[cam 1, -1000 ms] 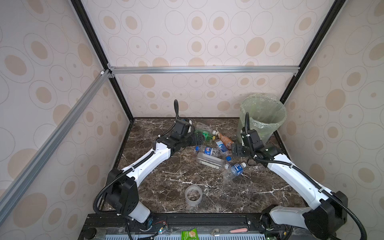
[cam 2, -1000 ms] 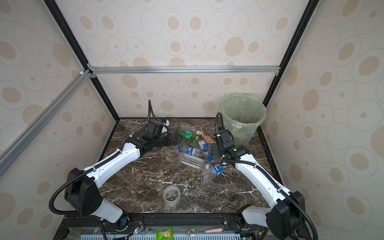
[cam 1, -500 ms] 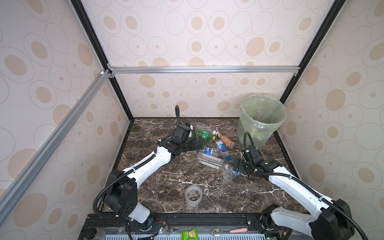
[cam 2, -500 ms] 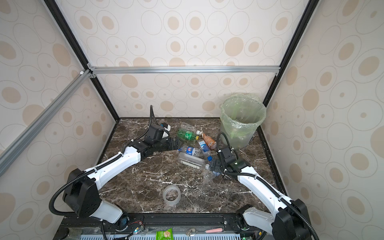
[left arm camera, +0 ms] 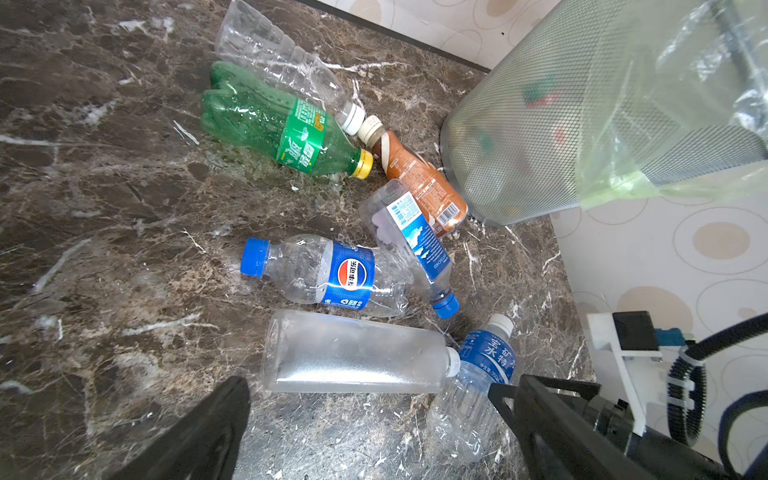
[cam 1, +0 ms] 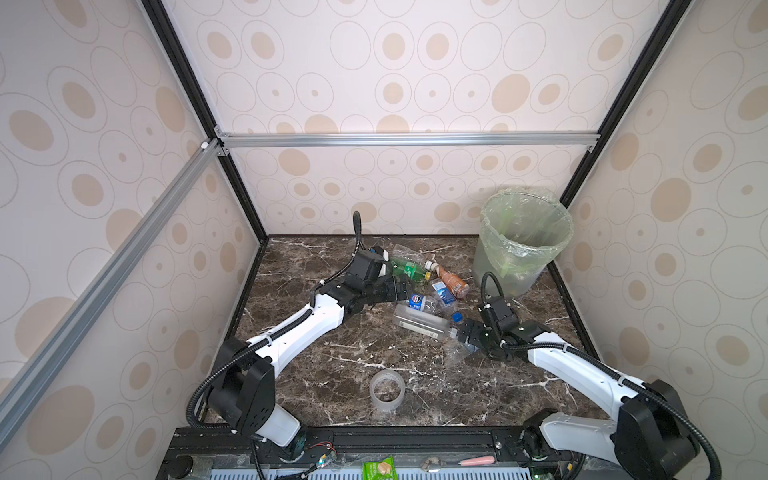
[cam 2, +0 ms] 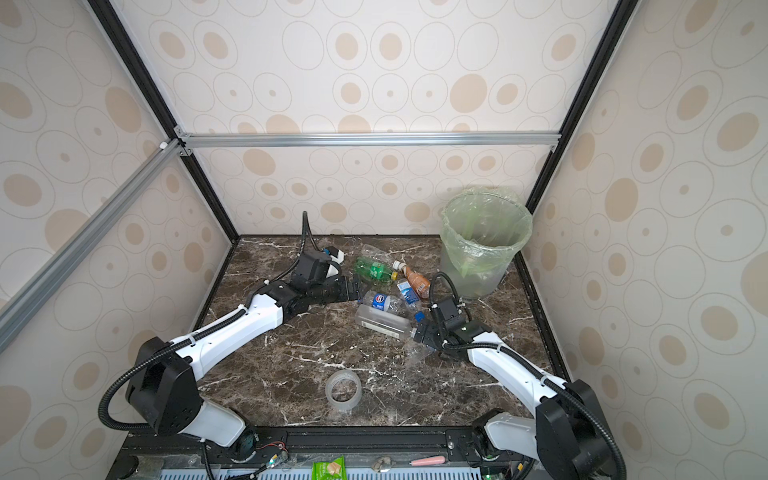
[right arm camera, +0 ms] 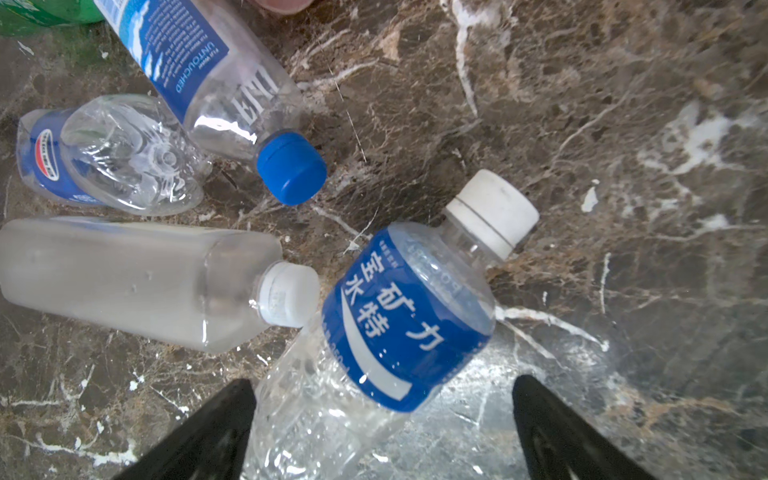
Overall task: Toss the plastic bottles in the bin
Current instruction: 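Lower the right gripper onto the blue-label white-capped water bottle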
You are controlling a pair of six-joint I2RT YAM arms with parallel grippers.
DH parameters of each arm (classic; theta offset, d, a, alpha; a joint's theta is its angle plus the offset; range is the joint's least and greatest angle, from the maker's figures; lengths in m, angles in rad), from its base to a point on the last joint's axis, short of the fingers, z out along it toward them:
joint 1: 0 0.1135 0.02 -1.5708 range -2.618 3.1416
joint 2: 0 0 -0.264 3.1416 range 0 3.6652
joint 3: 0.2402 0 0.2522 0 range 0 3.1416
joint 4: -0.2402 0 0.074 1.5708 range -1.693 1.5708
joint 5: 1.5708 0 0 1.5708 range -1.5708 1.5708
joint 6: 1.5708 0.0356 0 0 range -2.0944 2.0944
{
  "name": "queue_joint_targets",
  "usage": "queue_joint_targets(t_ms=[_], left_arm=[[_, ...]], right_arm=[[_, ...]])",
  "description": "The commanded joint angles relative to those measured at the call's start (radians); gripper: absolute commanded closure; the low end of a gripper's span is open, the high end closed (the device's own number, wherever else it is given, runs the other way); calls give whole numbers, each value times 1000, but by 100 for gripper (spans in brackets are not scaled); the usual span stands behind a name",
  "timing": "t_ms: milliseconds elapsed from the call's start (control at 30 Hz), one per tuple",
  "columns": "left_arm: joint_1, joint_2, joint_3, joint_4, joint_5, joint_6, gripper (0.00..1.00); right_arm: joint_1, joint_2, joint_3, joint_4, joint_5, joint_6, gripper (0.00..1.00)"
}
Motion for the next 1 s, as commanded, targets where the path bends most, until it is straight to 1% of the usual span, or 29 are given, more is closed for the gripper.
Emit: queue_joint_targets(t_ms=[0, 100, 233, 300, 467, 533, 700, 833, 967], left_arm=[[-8, -12, -2, 14, -4, -11, 1], [-7, -10, -2, 13, -7, -7, 1], [-8, -9, -4, 13, -8, -8, 1], [-8, -11, -8, 14, -10, -7, 1], [-7, -13, -15, 18, -10, -9, 1], [-7, -12, -15, 19, -11, -10, 1], [-8, -10, -13, 23, -11, -13, 1], [-9, -7, -12, 23, -11, -16, 1], [-12, -3, -12, 23, -9, -19, 1]], right_arm=[[1, 28, -5, 31, 7, 26, 0], [-1, 43, -6, 39, 11, 24, 2], [-19, 45, -24, 43, 21, 24, 7], [-31, 40, -36, 46, 24, 21, 10], [-66, 29, -67, 57, 22, 5, 22], [-75, 30, -75, 62, 23, -3, 25], [-104, 33, -87, 71, 25, -16, 29], [-133, 40, -97, 82, 16, -33, 34], [-169, 48, -97, 84, 12, -56, 34]])
